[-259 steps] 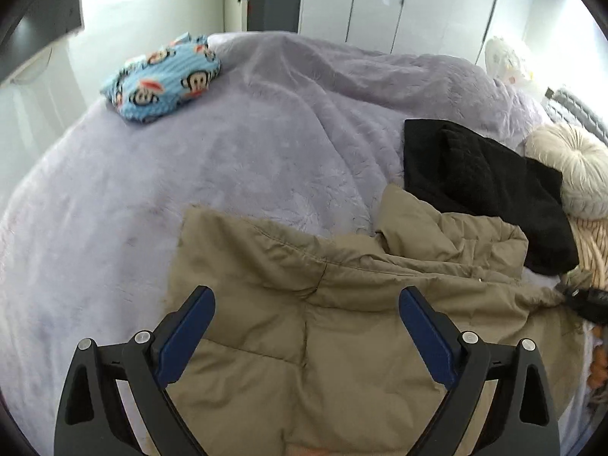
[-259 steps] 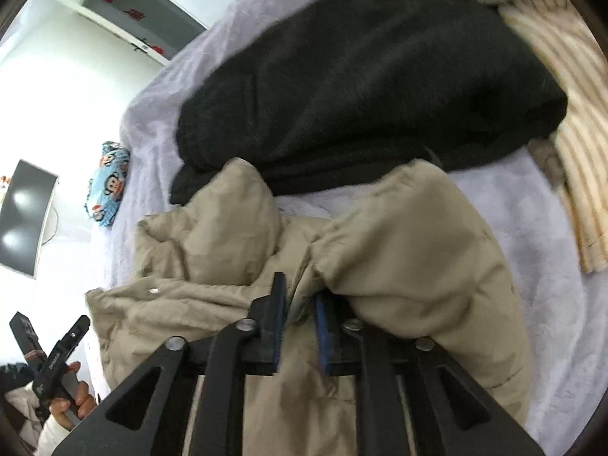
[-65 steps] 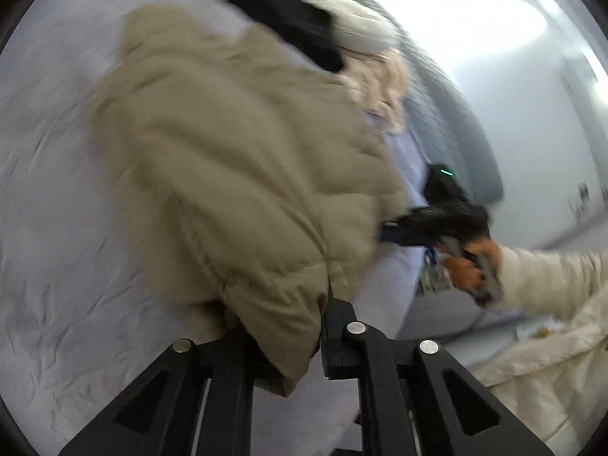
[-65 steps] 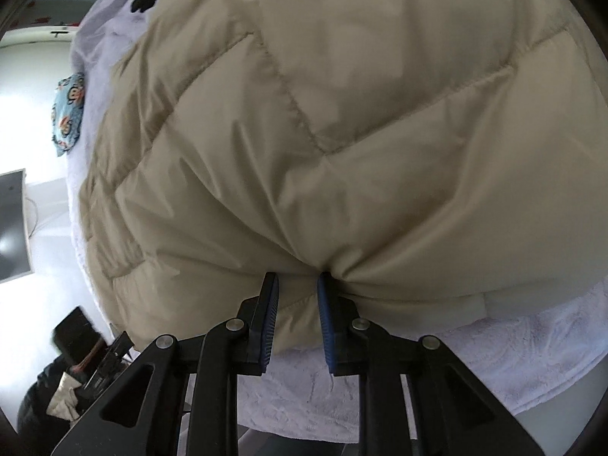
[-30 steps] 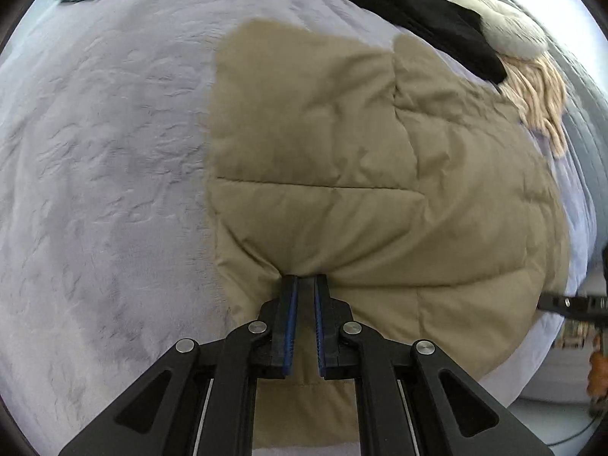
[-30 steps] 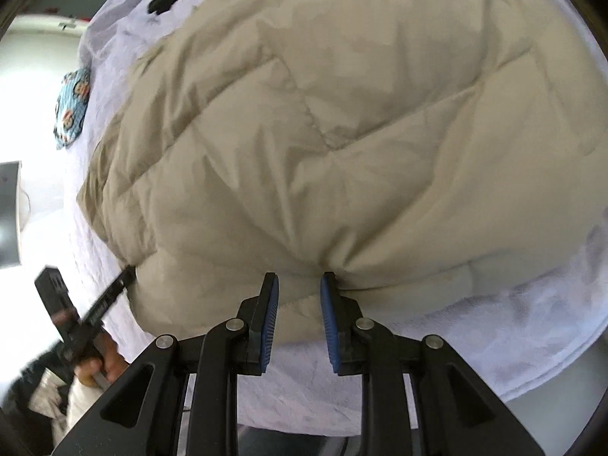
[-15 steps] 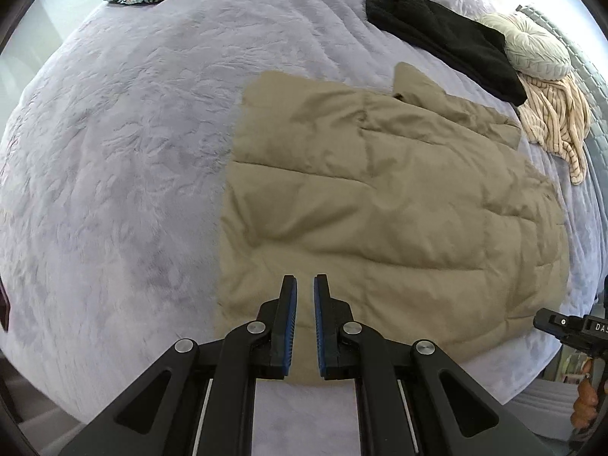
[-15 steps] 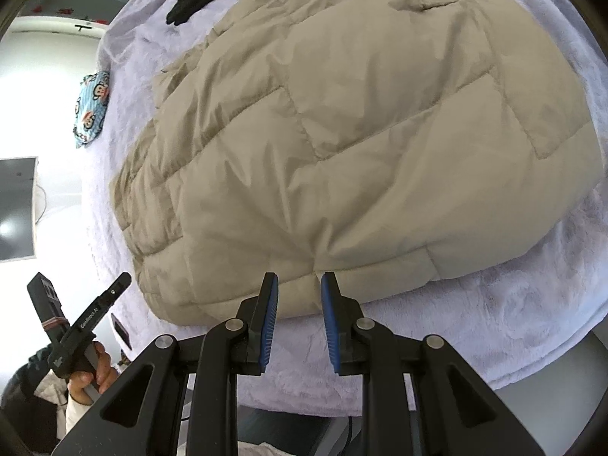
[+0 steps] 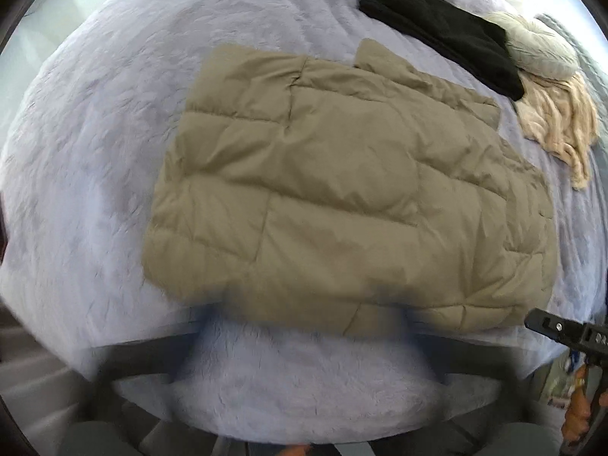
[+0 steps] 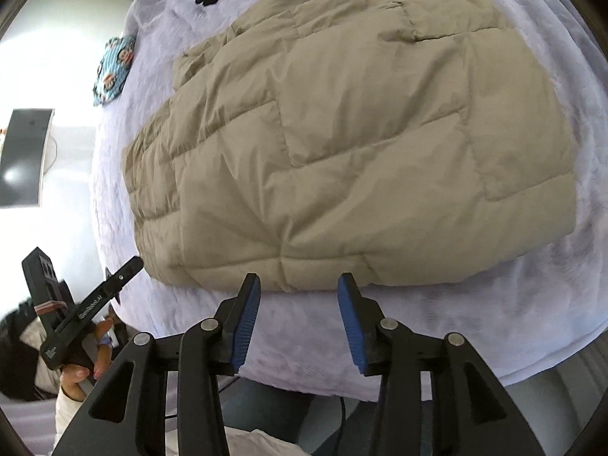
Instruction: Fold large clothes
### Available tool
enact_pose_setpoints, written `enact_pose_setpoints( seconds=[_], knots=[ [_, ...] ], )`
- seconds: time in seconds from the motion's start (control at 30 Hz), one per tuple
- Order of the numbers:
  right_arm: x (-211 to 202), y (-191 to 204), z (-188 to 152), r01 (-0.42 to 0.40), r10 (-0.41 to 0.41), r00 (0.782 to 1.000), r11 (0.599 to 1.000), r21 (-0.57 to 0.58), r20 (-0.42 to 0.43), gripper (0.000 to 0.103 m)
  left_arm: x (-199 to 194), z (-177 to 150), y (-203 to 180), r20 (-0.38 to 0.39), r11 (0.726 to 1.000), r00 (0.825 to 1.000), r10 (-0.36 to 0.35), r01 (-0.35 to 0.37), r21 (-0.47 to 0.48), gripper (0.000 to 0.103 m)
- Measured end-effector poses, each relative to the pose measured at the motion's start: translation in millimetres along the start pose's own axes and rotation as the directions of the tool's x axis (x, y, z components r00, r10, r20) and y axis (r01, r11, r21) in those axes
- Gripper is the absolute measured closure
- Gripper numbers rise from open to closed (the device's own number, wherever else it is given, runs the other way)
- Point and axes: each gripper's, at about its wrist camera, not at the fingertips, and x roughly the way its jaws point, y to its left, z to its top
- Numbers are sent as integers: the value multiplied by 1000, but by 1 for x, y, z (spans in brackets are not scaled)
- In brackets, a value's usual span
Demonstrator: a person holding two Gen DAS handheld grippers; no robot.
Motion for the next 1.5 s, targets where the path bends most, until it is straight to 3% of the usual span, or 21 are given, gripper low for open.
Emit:
enact_pose_setpoints(
  seconds=[0.07,0.23,0.37,0.47,0.6,0.67,0.97,1.2,1.23,1.3,1.33,1.37,1.5],
  knots=[
    [0,0,0,7,-7,1000,1000,-18,-8,51,-4,-7,-6,16,1000,1000,9,-9,5,1],
    [10,8,2,25,-26,1000,999,-25,-15,50,-1,-5,-8,16,999,999,31,-31,22,1],
    [15,21,5,54,-54,998,998,-17,21,35,8,15,8,16,997,998,54,-55,56,1],
    [26,32,7,61,-61,998,998,-11,15,22,15,25,23,-8,997,1000,15,-15,74,1],
    [38,50,9,58,-58,998,998,4,26,17,24,37,39,-27,996,1000,-5,7,93,1],
    [44,60,10,62,-62,997,998,9,36,1,28,42,45,-33,996,999,-9,13,93,1],
    [57,90,29,107,-108,993,994,30,36,0,45,66,68,-46,992,998,-44,49,117,1],
    [49,100,45,65,-67,992,998,20,103,0,54,73,75,-55,991,997,-56,62,115,1],
    [48,100,47,57,-58,993,998,20,106,2,53,74,76,-52,992,997,-64,70,106,1],
    [49,100,51,50,-52,994,998,22,98,24,50,77,86,-40,994,995,-87,90,64,1],
    [51,101,52,57,-59,994,998,22,90,49,49,79,91,-32,994,994,-102,103,39,1],
    [53,101,55,65,-67,994,998,22,82,65,50,80,94,-31,994,994,-103,104,26,1],
    [64,98,61,49,-50,997,999,19,59,67,58,84,103,-43,997,997,-68,69,35,1]
  ],
)
